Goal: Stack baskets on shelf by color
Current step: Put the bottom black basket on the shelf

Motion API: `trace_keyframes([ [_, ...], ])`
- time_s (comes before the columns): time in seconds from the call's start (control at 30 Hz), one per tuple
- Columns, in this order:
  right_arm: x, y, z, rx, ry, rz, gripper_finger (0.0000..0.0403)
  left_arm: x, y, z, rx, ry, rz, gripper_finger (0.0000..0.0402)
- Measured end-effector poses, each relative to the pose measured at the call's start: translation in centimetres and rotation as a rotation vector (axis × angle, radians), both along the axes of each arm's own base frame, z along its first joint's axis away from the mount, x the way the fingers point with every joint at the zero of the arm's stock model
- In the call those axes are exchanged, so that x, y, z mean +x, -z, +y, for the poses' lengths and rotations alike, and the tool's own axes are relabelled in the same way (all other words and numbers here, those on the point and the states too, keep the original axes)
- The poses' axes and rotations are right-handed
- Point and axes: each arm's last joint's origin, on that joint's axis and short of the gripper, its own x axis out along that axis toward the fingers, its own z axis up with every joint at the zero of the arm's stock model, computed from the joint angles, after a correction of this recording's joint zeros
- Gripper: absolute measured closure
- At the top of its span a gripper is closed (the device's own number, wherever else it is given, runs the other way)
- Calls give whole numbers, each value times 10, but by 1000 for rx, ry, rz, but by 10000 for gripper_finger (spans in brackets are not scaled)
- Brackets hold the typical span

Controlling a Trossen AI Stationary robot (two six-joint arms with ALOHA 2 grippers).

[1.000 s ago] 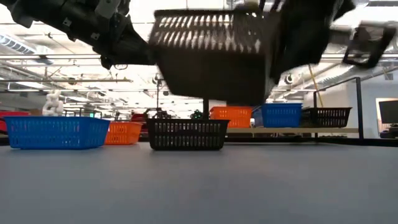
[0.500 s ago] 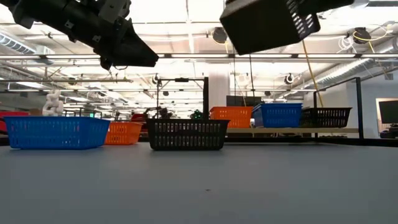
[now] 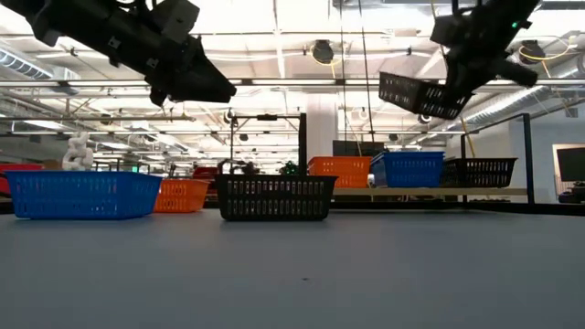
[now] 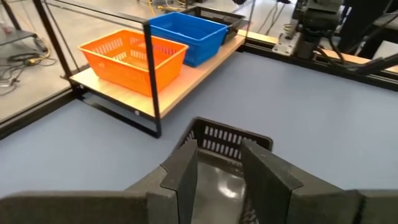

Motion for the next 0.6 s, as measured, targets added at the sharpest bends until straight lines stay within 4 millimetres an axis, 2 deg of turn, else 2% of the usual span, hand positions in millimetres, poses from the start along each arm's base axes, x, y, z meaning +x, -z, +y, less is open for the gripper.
trace_keyframes([
  [0.1,-3,-4,-12,-58,50,98,402,1,0,4,-1,-19,-1,275],
  [0.3,-11,-10,-39,-40,203,230,403,1,0,7,-3,-30,0,275],
  [0.6,-22,1,-65,129,245,412,403,1,0,7,-4,-30,1,275],
])
